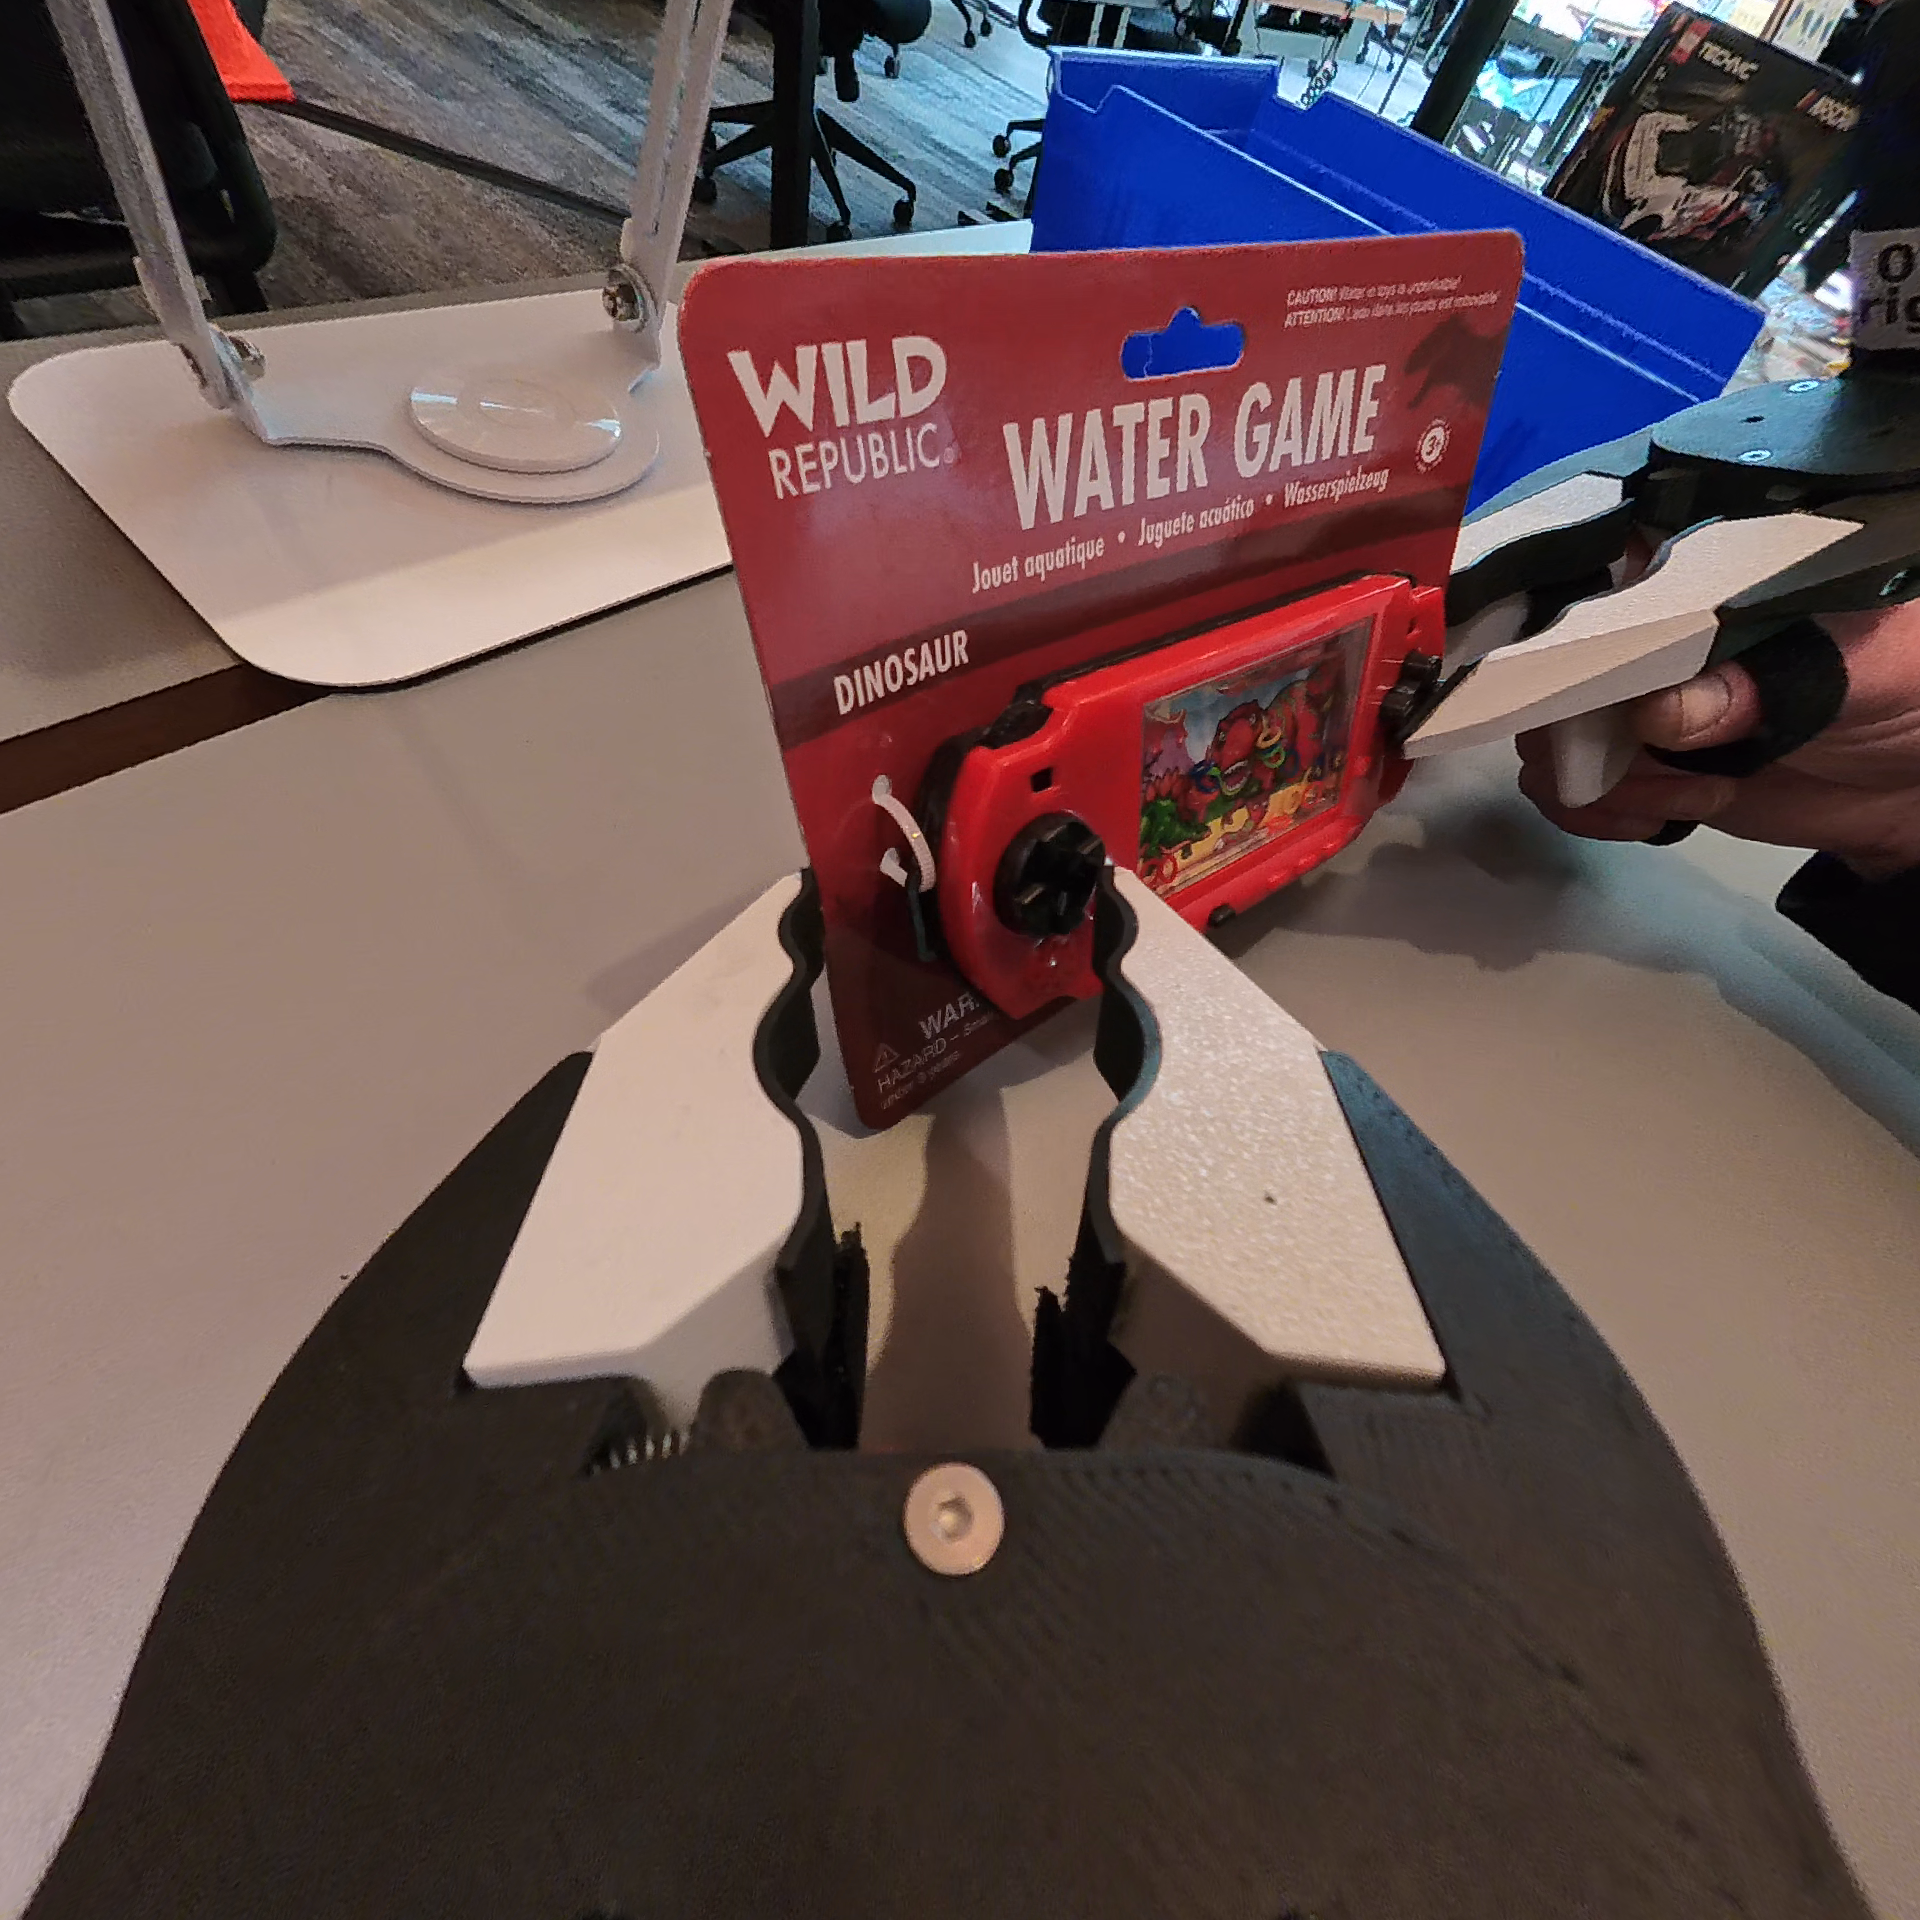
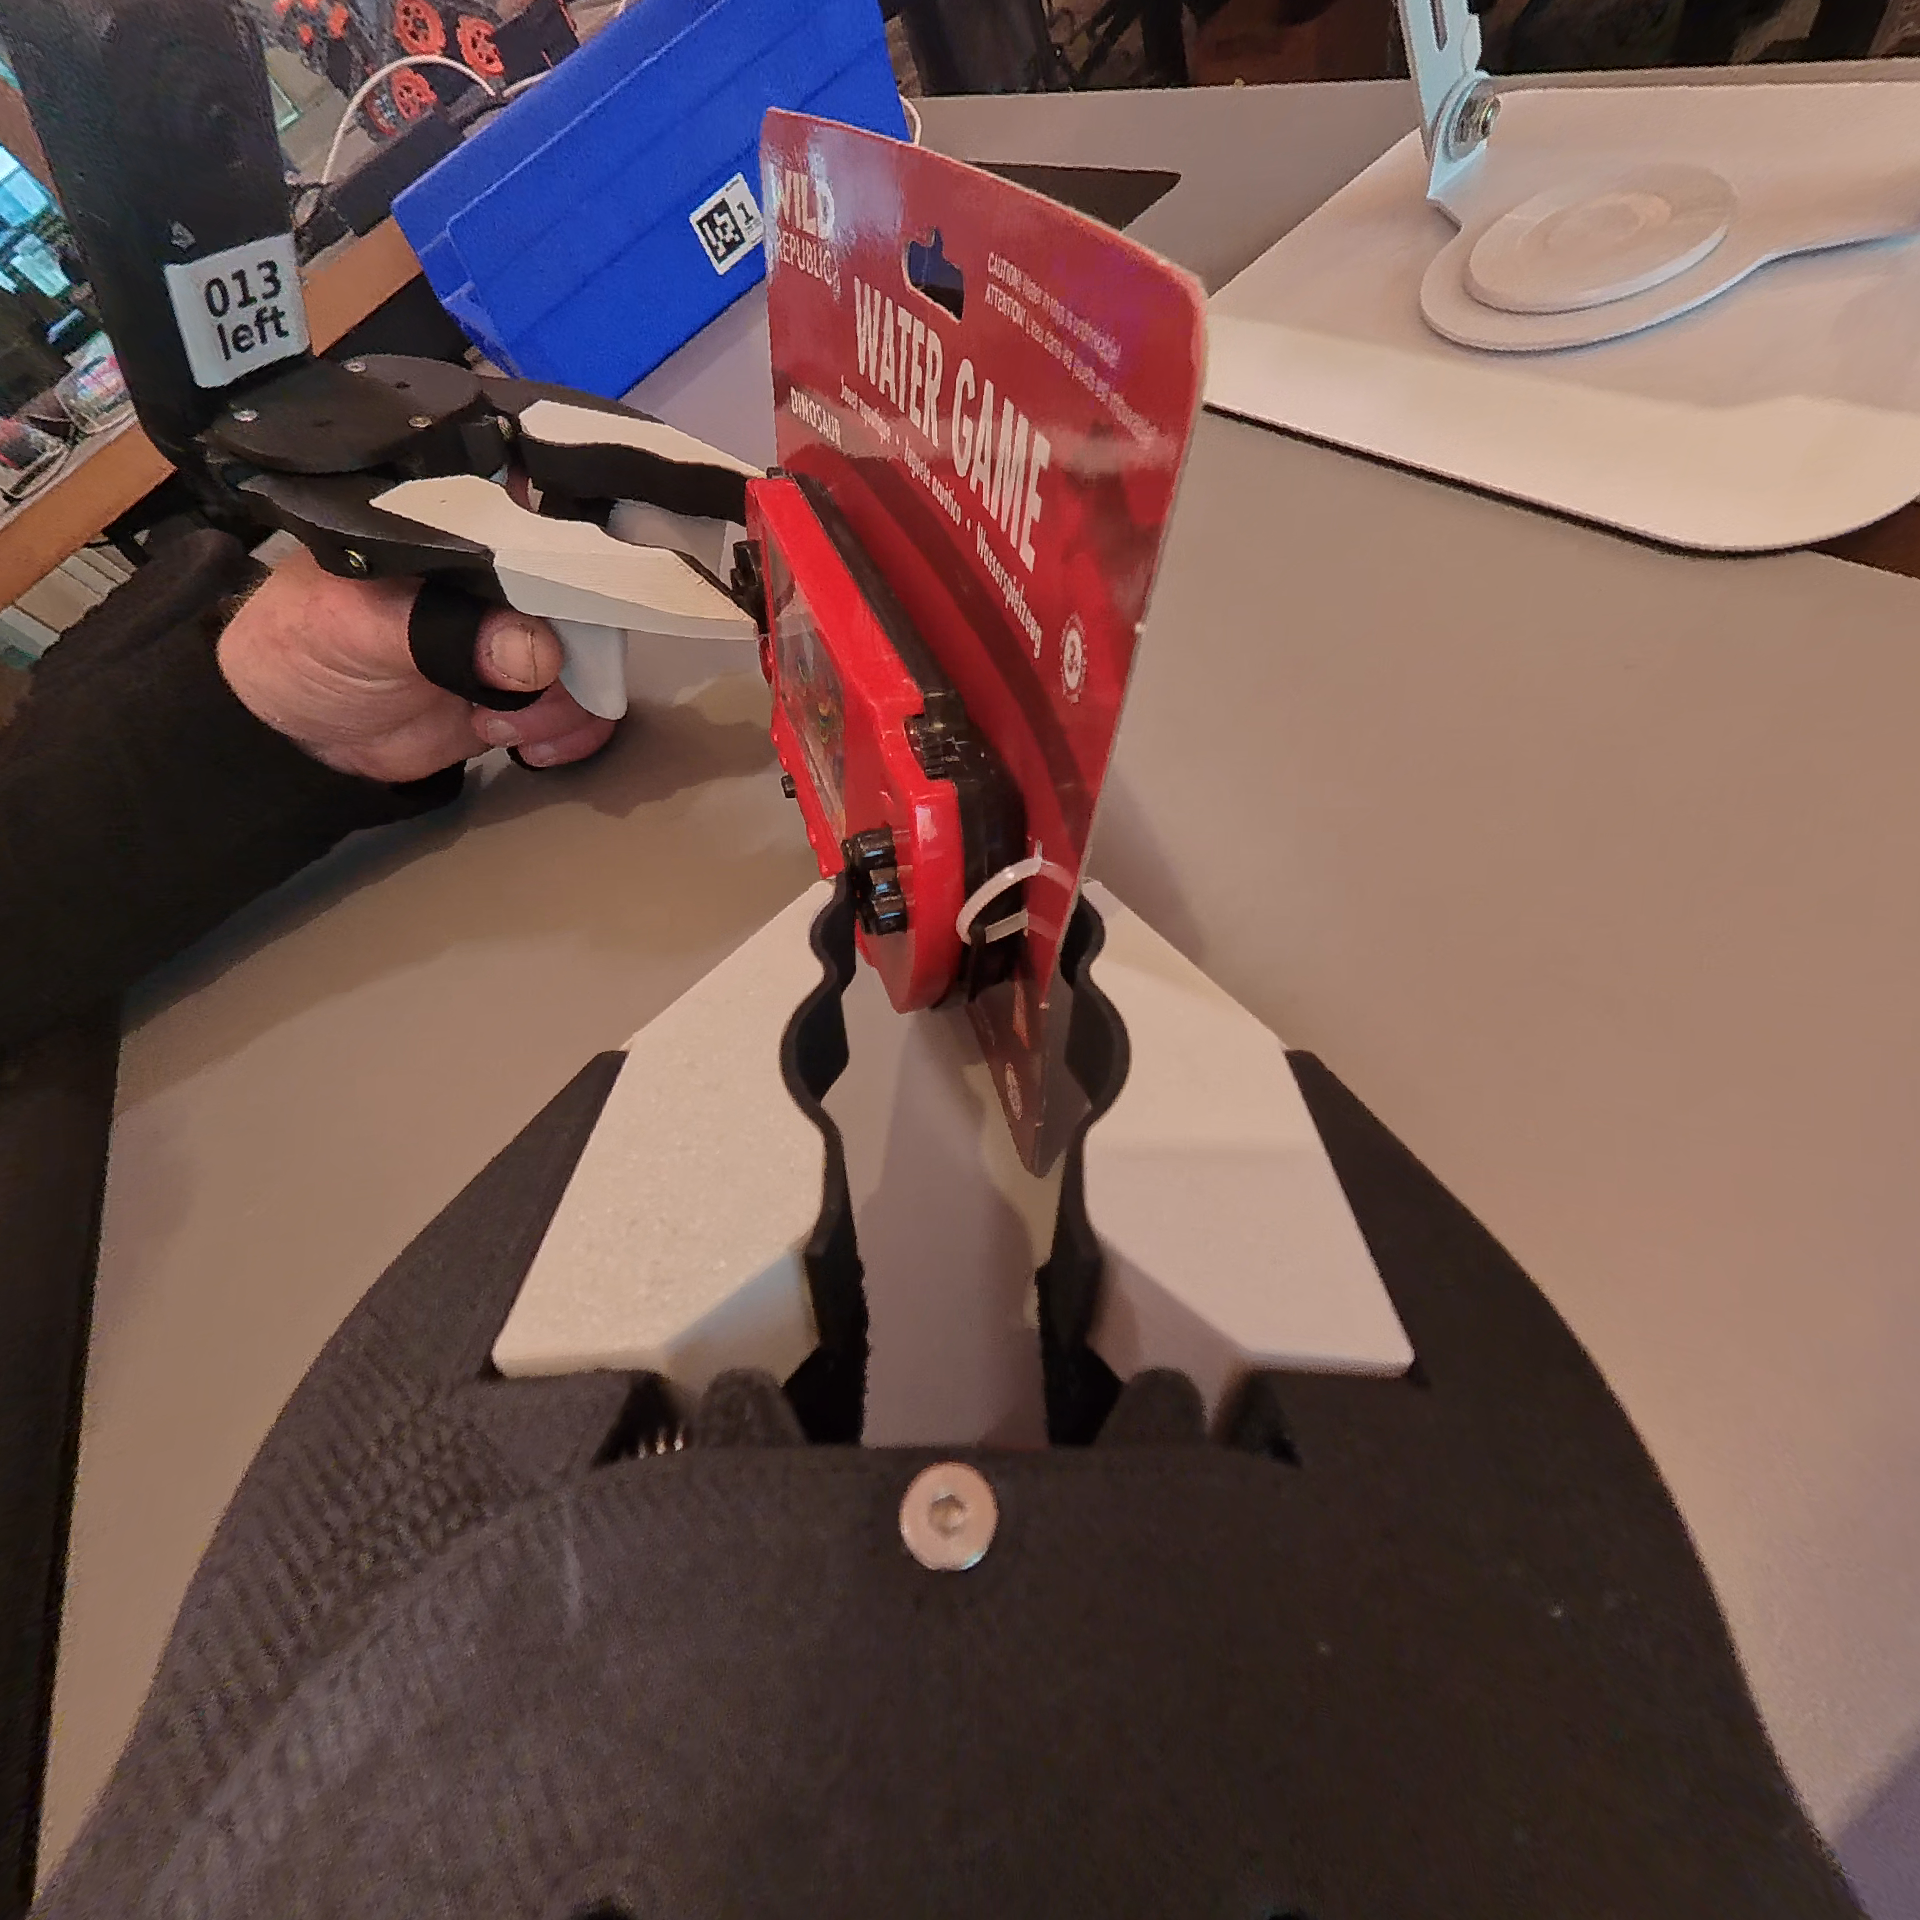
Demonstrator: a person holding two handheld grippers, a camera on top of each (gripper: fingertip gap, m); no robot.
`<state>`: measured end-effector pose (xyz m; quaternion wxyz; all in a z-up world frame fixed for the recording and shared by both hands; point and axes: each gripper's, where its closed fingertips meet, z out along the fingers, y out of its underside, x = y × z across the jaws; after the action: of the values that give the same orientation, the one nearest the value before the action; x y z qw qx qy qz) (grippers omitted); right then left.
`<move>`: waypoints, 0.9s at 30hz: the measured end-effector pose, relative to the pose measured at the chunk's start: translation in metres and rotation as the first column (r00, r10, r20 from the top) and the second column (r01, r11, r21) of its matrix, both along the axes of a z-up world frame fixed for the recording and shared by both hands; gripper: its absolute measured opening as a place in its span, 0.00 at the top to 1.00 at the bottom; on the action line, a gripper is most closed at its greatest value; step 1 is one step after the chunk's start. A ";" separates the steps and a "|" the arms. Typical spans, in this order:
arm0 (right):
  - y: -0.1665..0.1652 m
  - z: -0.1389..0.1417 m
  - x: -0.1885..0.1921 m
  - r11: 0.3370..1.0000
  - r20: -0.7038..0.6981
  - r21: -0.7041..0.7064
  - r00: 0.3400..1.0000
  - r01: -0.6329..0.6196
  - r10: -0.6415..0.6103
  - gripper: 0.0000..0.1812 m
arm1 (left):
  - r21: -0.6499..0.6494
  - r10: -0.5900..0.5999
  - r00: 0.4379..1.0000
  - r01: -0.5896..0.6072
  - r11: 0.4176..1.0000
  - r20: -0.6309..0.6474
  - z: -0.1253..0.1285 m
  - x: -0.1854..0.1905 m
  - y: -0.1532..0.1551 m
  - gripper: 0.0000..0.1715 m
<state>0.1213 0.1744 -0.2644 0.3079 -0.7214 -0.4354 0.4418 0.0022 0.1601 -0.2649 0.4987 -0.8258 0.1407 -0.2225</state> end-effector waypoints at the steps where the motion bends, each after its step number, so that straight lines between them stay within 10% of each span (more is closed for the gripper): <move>1: 0.000 0.001 0.000 1.000 -0.002 0.005 1.000 -0.001 0.001 0.80 | -0.001 -0.001 1.000 0.001 1.000 0.005 0.000 -0.001 0.000 0.71; 27: -0.008 0.011 -0.003 0.999 -0.018 -0.051 1.000 -0.010 0.009 0.80 | -0.089 -0.050 0.997 0.055 0.994 0.062 0.000 -0.002 -0.005 0.72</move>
<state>0.1181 0.1664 -0.2531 0.2912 -0.7229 -0.4247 0.4607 0.0000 0.1547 -0.2648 0.4585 -0.8367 0.1371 -0.2661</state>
